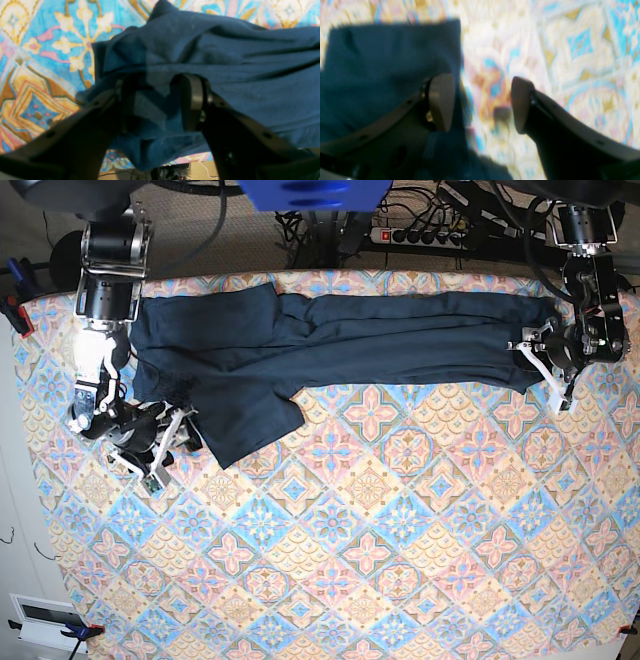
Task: Layout the t-shirt on the table in an organized manner, then fold the t-shirt properly
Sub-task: 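Grasp the sleeve end with the right gripper, then fold the sleeve end inward with the right gripper toward the middle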
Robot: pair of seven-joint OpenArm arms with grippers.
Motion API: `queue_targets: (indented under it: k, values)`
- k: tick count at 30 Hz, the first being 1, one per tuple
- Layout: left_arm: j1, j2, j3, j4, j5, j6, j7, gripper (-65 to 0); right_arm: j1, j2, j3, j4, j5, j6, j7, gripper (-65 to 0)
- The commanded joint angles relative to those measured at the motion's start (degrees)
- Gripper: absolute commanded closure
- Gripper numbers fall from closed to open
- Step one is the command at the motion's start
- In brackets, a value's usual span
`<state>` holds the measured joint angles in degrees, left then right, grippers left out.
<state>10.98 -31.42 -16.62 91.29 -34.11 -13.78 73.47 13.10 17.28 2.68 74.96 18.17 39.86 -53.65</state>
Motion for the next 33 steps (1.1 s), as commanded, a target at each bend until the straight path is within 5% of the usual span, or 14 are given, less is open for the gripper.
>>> queue_targets:
  k: [1,18,31,33]
  values:
    - [-0.6,-1.2,-0.5,0.7,-0.3,-0.1,-0.5,-27.3,1.2,0.6,0.2,-0.5,0.3,0.1,0.5,-35.6]
    - [-0.7,-1.2,-0.5,0.7,-0.3,-0.1,-0.5,-27.0,1.3,-0.8,-7.0,-5.0,0.4,0.1,5.2,-35.4]
    - [-0.7,-1.2,-0.5,0.7,-0.3,-0.1,-0.5,-27.0,0.7,-1.4,-7.7,-4.1,0.5,0.1,4.9,-0.2]
    - [-0.7,-1.2,-0.5,0.7,-0.3,-0.1,-0.5,-27.0,0.0,-1.4,-7.7,-2.5,0.5,0.1,4.9,-0.1]
